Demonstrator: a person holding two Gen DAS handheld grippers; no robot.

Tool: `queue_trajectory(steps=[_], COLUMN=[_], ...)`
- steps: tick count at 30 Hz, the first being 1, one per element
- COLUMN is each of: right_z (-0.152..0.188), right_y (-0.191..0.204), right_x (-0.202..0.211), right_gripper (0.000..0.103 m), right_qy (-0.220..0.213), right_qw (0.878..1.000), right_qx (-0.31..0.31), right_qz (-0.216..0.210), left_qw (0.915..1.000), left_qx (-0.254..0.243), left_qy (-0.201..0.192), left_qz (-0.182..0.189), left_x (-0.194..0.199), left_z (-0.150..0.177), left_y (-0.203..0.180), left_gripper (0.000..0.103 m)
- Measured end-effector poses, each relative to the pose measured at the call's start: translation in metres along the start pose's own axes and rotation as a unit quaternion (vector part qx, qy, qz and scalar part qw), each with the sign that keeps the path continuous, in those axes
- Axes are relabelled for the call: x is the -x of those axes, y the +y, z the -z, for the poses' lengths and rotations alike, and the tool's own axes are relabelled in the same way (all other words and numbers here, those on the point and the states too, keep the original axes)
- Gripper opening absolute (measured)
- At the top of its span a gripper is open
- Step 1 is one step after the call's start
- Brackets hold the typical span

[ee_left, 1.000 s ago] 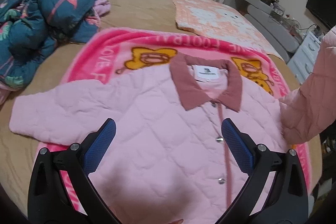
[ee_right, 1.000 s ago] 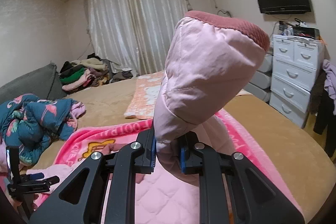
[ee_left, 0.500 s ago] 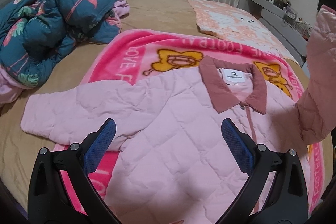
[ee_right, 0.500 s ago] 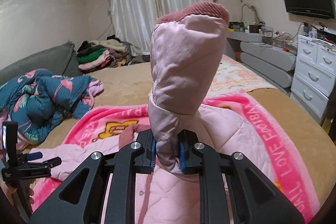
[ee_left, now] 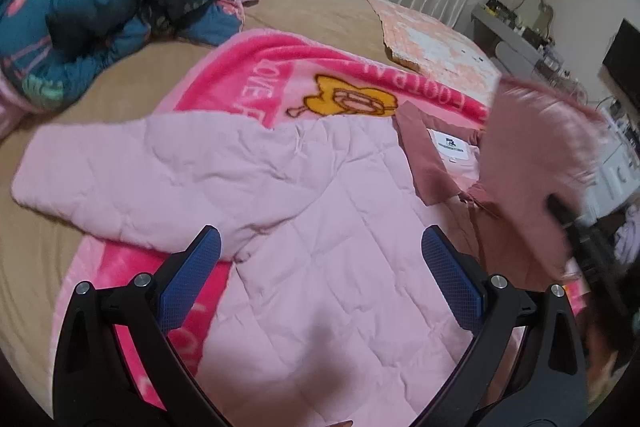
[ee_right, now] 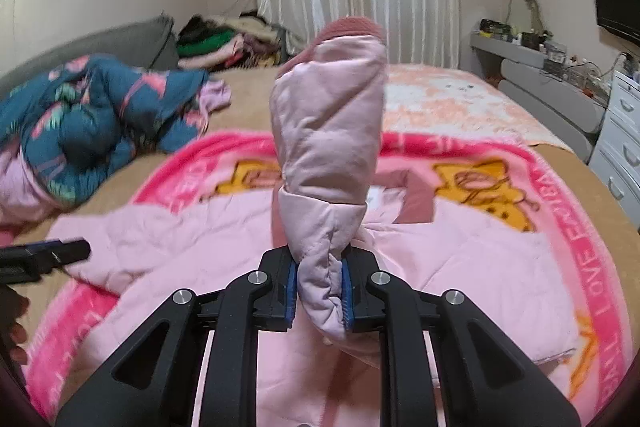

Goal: Fold large clothes
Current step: 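Lay the sleeve across the jacket front and open the right tool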

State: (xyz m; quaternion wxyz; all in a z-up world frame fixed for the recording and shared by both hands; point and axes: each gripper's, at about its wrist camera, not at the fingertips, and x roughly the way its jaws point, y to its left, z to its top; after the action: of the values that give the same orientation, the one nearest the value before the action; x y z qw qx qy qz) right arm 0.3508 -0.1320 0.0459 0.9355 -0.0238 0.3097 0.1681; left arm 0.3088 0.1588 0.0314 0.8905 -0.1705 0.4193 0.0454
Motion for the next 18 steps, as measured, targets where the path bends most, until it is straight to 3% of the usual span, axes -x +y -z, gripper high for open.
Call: queue_trajectory(steps=[8,12,14,18], right_z=[0.036,0.048,0.055,0.065], right_y=[0.030,0.044,0.049,0.051], right_x=[-0.031,-0.038,-0.039,-0.032], right_gripper=[0.028,0.051,0.056,0.076], right_qy=[0.040,0.065,0.080,0.102], right_qw=[0.999,0.996,0.995,0.992], right_qx=[0.024,0.045,0.052,0.061], right_qz=[-0.012,-0.035,-0.040,-0.051], left_qw=[0.9962,0.9883,0.9859,0.9826], left_qx=[0.047,0.077,0.084,0.089], left_qy=[0.019,0.046,0.053,0.079], left_qz=[0.071,0.124,0.135,0.143], left_x=[-0.012,-0.024,-0.030,-0.049], left_z=[0.002,-0.004,-0.004,-0.001], left_y=[0.011,0.008,0.005,-0.004], left_gripper=[0.094,0.094,0.094,0.094])
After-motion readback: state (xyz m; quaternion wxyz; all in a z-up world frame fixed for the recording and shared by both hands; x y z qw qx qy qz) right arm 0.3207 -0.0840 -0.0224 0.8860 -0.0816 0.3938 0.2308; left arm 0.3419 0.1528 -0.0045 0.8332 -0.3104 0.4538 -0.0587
